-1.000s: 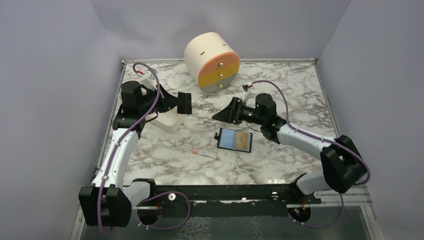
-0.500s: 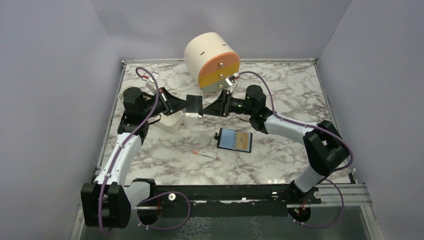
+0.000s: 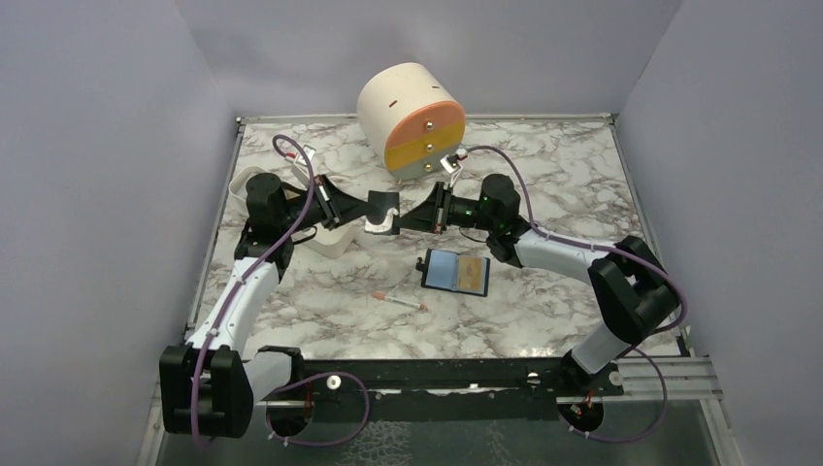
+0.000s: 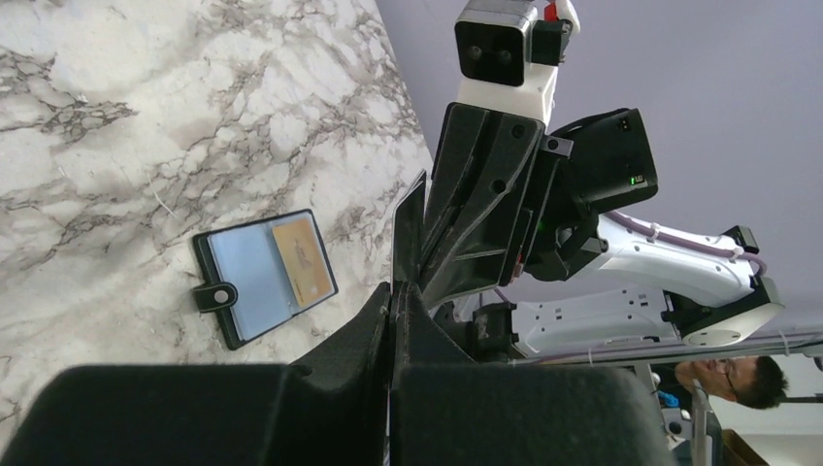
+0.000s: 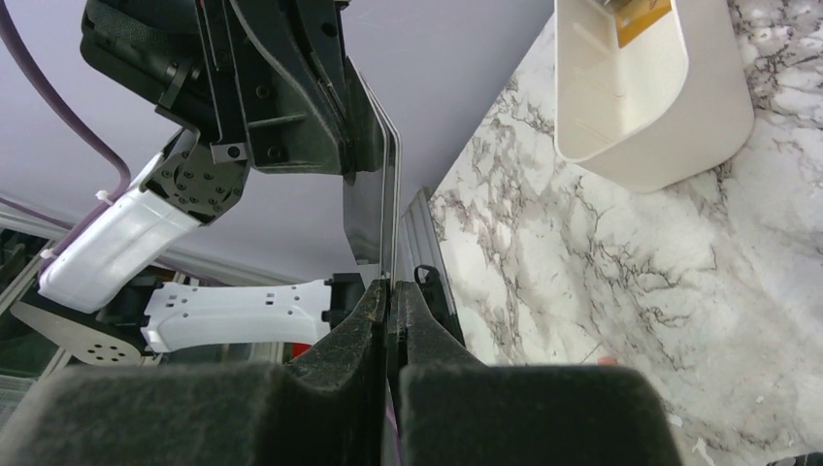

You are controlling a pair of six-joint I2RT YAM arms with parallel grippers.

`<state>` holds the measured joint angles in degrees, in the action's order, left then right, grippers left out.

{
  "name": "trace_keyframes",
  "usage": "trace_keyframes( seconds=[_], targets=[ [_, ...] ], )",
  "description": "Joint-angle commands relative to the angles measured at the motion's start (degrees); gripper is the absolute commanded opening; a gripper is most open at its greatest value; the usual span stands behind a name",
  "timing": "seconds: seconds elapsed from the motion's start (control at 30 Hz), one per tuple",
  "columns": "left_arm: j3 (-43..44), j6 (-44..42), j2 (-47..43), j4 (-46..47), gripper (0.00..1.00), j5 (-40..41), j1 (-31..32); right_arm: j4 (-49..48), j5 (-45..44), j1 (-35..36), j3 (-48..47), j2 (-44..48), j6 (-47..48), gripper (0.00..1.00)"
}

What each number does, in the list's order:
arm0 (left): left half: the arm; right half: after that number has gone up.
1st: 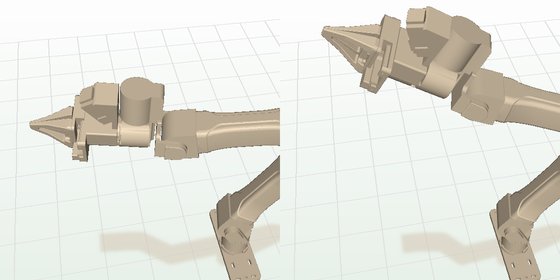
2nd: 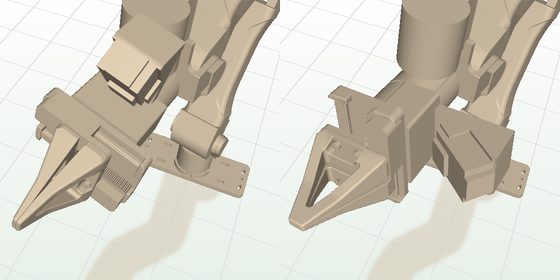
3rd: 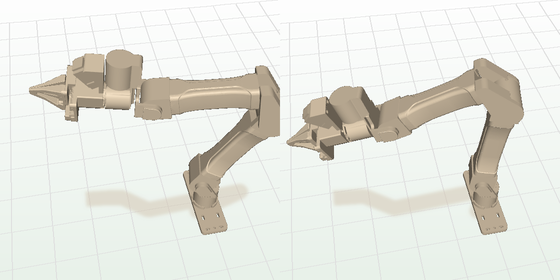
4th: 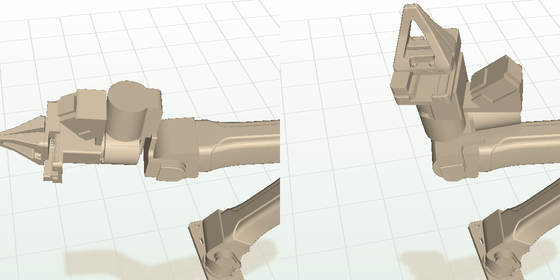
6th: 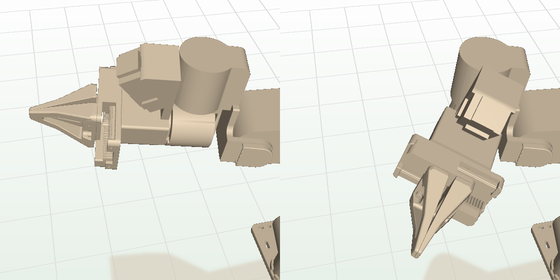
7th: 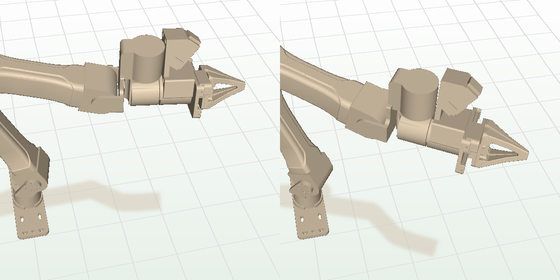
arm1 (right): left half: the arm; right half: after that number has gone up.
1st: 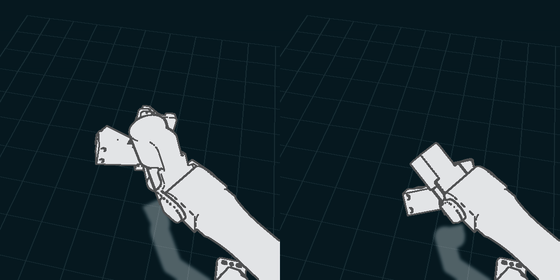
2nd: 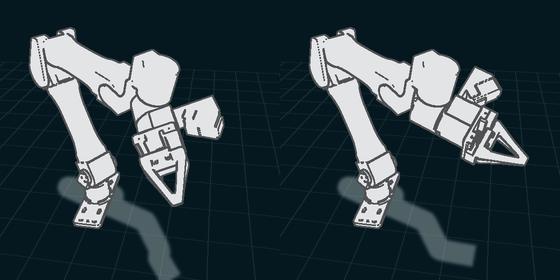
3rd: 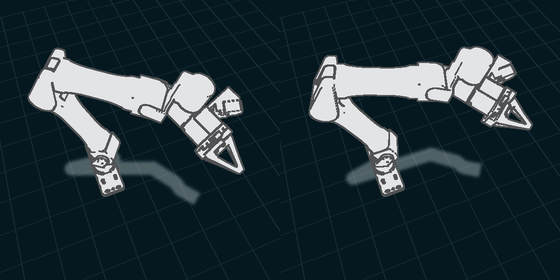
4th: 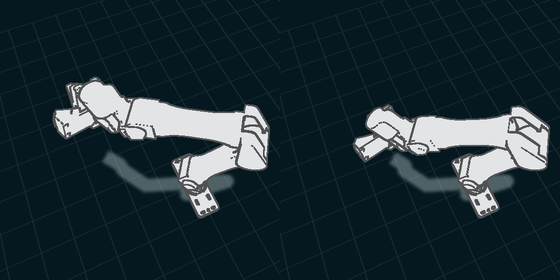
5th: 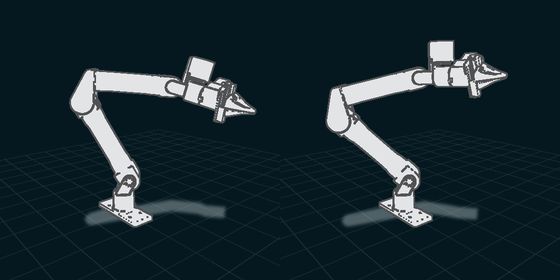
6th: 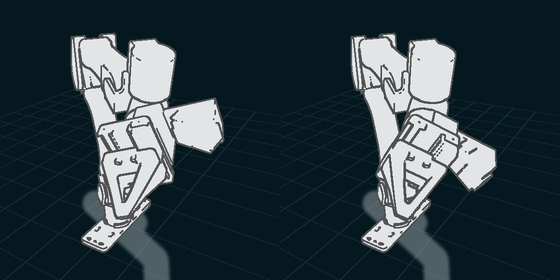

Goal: Put the credit cards into the card holder
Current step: Pick up the credit card from the storage box.

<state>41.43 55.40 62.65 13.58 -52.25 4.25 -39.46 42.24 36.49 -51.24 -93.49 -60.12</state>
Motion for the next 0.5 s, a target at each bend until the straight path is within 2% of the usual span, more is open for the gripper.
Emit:
trace_keyframes(
  seconds=[0.0, 0.2, 0.27, 0.4, 0.47],
  targets=[
    [0.1, -1.3, 0.8, 0.8, 0.00, -1.5, 0.1, 1.3, -3.2, 0.3, 2.5, 3.3, 2.9, 0.01],
    [0.7, -4.0, 1.7, -1.6, 0.00, -1.4, 0.1, 2.1, -4.9, 0.3, 4.1, 4.0, 3.3, 0.01],
    [1.9, -6.6, 1.4, -5.0, 0.00, 0.1, 0.1, 3.8, -6.4, 0.3, 3.9, 3.6, 4.1, 0.01],
    [7.3, -17.3, -0.6, -18.5, 0.00, 10.7, 0.0, 5.8, -7.8, 0.3, 2.6, 2.4, 4.7, 0.01],
    [9.1, -20.5, -1.9, -21.8, 0.00, 15.0, 0.0, 6.3, -8.3, 0.3, 2.0, 1.8, 4.7, 0.01]
  ],
)
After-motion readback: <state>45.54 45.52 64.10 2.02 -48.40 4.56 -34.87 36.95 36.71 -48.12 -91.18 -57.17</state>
